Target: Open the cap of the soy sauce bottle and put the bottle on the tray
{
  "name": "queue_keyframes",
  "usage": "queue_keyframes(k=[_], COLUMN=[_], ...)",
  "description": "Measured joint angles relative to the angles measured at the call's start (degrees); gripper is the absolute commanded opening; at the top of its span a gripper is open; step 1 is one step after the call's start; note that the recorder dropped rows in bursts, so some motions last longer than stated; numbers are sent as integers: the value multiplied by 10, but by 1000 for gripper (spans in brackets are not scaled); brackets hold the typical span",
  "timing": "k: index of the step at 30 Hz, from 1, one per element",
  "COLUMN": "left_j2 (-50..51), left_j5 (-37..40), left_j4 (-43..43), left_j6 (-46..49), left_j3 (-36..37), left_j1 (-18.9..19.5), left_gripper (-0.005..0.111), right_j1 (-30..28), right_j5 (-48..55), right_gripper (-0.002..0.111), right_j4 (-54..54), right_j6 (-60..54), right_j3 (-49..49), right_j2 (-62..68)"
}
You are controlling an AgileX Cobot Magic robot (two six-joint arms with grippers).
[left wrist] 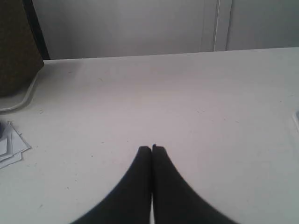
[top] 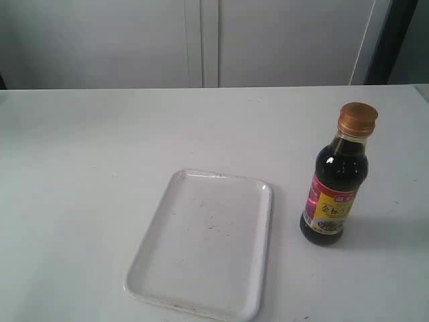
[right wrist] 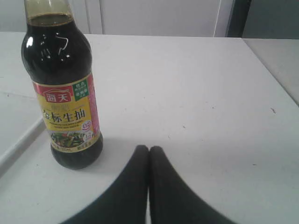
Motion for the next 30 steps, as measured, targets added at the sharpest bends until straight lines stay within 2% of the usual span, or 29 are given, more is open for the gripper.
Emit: queue_keyframes(k=[9,21,25,30], left_j2=[0,5,47,155], left_j5=[-62,-62,-62,-79], left_j4=[-13,-15,-15,-2], left_j6=[-43,-74,-75,-75], left_j3=[0,-53,-88,-150], left_j1=[0,0,0,0], left_gripper=[0,0,0,0], right_j1=[0,0,0,0], right_j5=[0,0,0,0], right_gripper=[0,0,0,0], right_j4=[0,0,0,0], right_j6=[0,0,0,0], right_j3=[0,0,0,0], right_j2=[0,0,0,0])
